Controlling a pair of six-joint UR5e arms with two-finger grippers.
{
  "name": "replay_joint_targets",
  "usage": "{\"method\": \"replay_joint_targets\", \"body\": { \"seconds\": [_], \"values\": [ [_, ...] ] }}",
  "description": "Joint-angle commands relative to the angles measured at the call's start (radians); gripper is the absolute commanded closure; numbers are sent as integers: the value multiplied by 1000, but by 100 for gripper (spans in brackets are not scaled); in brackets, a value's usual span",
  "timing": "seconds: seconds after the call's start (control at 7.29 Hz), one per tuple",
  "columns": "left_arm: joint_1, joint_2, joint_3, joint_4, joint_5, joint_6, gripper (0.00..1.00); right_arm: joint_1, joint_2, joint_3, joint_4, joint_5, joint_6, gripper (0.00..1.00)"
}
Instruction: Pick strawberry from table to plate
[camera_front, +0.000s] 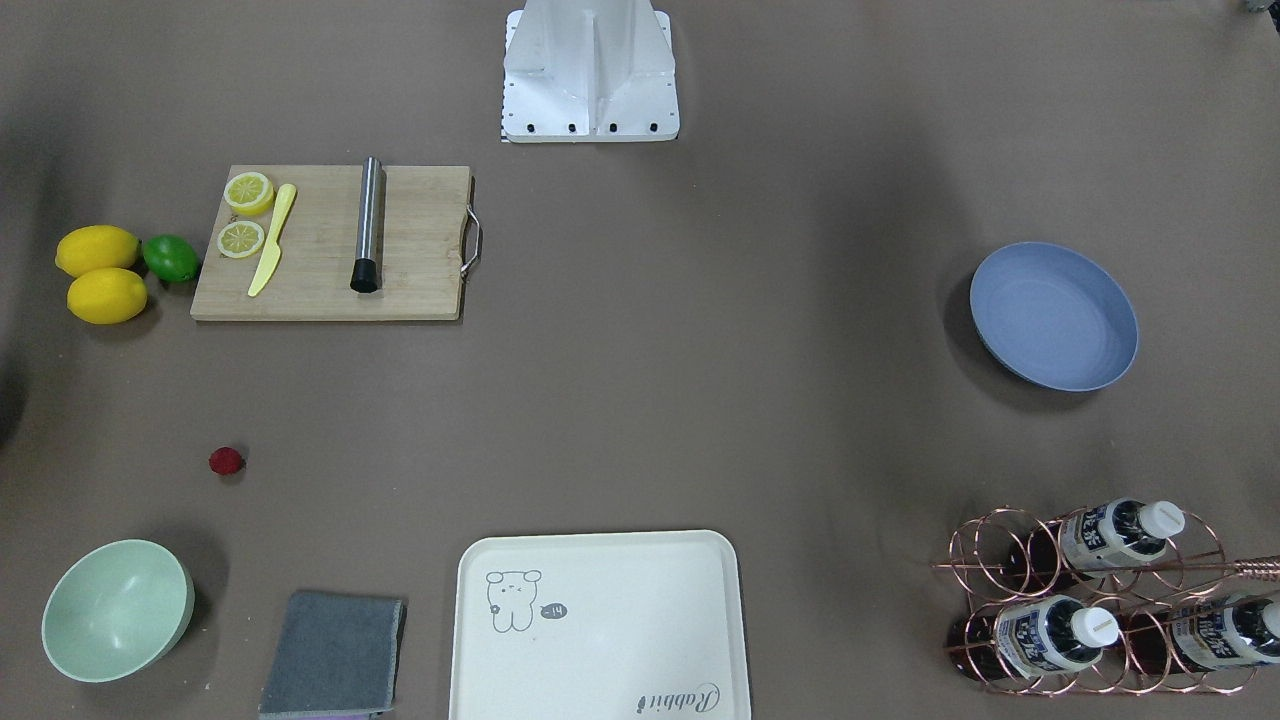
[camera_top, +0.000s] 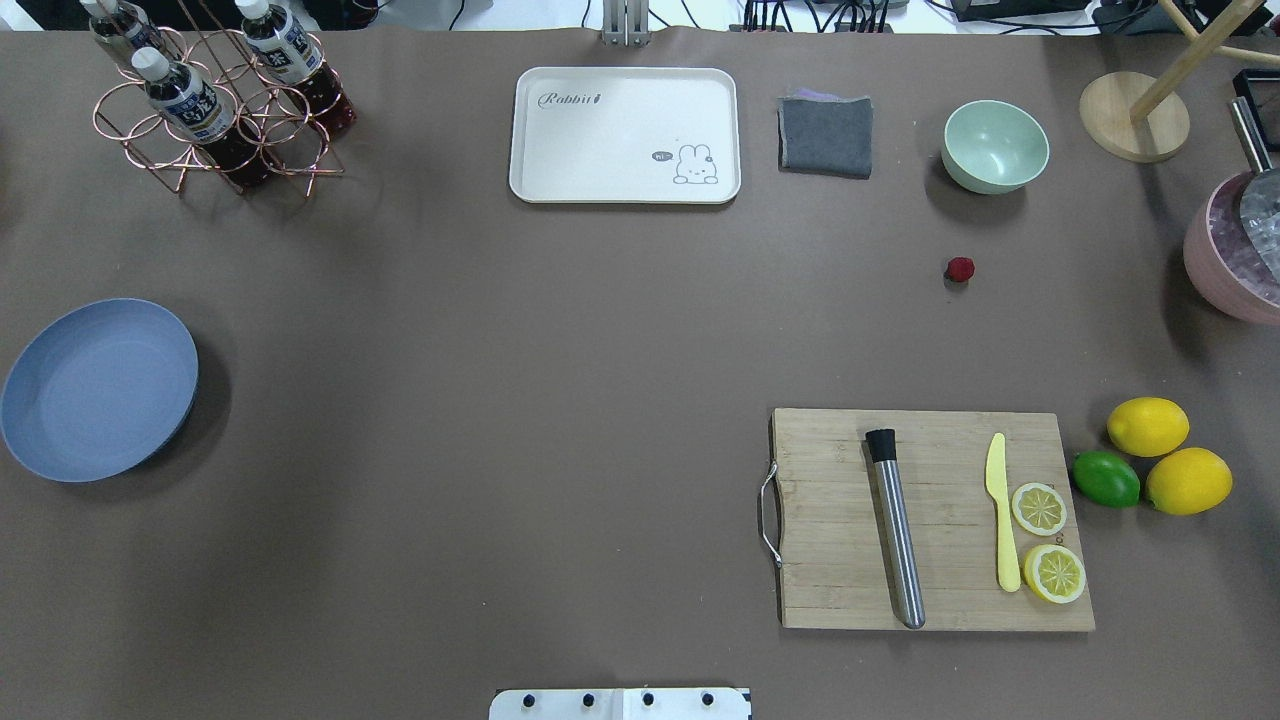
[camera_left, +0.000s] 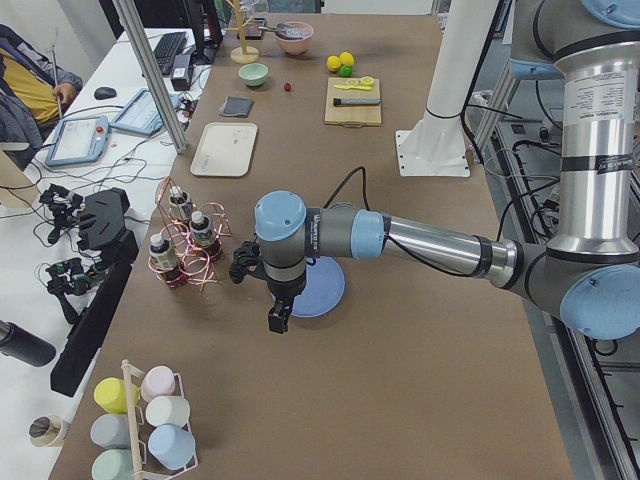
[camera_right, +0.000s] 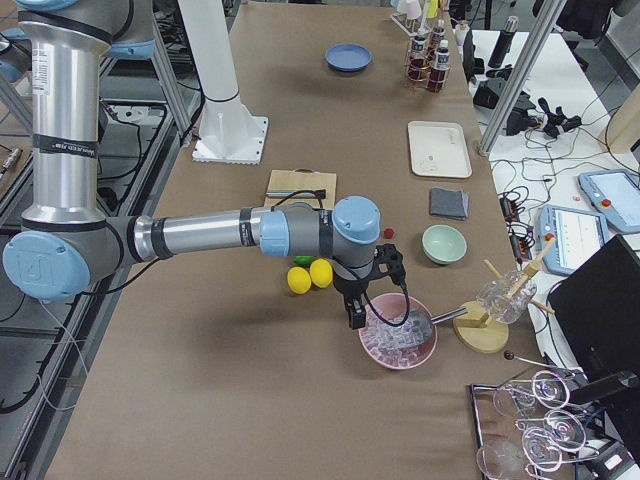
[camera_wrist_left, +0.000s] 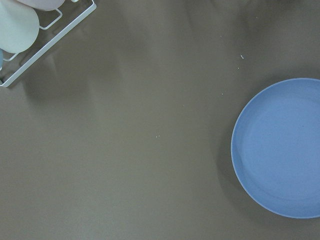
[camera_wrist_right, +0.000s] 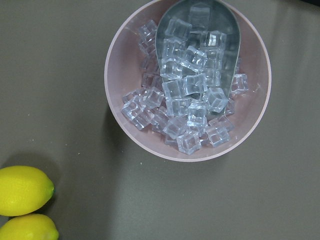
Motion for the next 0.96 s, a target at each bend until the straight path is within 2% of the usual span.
{"method": "replay_joint_targets", "body": {
  "seconds": [0.0,0.82],
  "values": [
    [0,-3,0,-11,-1,-1,2,0,7,0,0,-1,2,0],
    [31,7,2,-41,5,-1,2,-5,2,9,2,5,46,0]
  ]
}}
